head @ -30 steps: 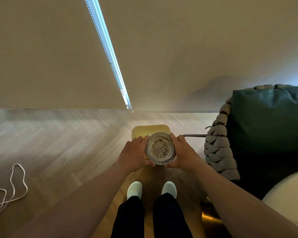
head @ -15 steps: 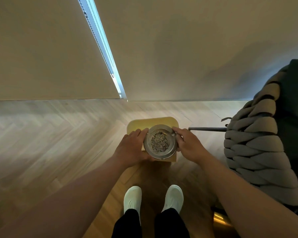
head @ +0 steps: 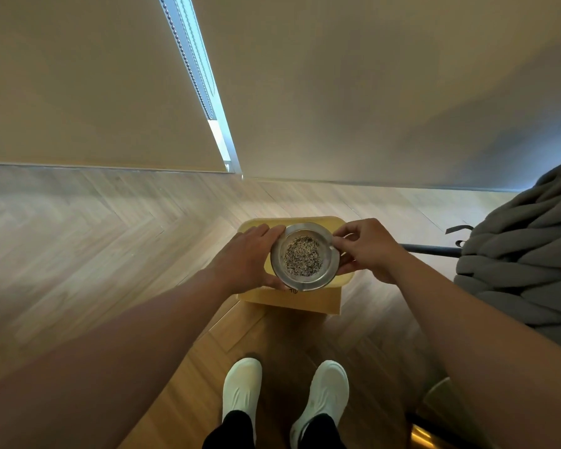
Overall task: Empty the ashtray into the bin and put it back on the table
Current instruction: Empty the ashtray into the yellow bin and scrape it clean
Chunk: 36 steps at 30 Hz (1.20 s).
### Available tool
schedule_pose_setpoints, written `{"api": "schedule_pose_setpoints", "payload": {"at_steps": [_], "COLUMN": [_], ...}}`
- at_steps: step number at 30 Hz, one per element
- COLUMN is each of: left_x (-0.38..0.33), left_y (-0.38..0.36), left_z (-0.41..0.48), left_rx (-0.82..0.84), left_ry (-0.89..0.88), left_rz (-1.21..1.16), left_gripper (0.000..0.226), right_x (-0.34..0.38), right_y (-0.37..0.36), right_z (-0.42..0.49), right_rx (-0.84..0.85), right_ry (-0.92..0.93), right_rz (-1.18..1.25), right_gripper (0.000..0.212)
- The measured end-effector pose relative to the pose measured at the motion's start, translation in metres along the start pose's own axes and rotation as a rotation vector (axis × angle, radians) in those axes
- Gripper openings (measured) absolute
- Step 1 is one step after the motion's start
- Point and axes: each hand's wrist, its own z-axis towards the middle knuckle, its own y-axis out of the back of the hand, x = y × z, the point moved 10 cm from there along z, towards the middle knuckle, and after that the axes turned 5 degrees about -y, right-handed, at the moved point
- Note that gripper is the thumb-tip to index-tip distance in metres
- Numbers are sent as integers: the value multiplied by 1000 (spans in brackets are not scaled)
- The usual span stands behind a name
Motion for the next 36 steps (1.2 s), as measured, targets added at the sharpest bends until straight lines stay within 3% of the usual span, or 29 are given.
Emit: {"api": "schedule_pose_setpoints", "payload": {"at_steps": [8, 18, 27, 36], "left_x": [17, 54, 67, 71], "left_y": [-10, -27, -48, -51], "left_z": [22, 2, 4, 5], "left_rx": [59, 36, 99, 69], "left_ry": [-57, 40, 66, 57], "left_rz": [-33, 243, 289, 258], "left_gripper": [110, 141, 148, 148], "right_x": [-8, -16, -4, 8], "right_y": [-10, -6, -5, -43], "right_z": [25, 44, 35, -3], "right_rx": [176, 85, -143, -253], "right_ry": [-46, 26, 320, 792], "right_rz": [-96, -70, -332, -657], "right_gripper": [14, 4, 12, 7]}}
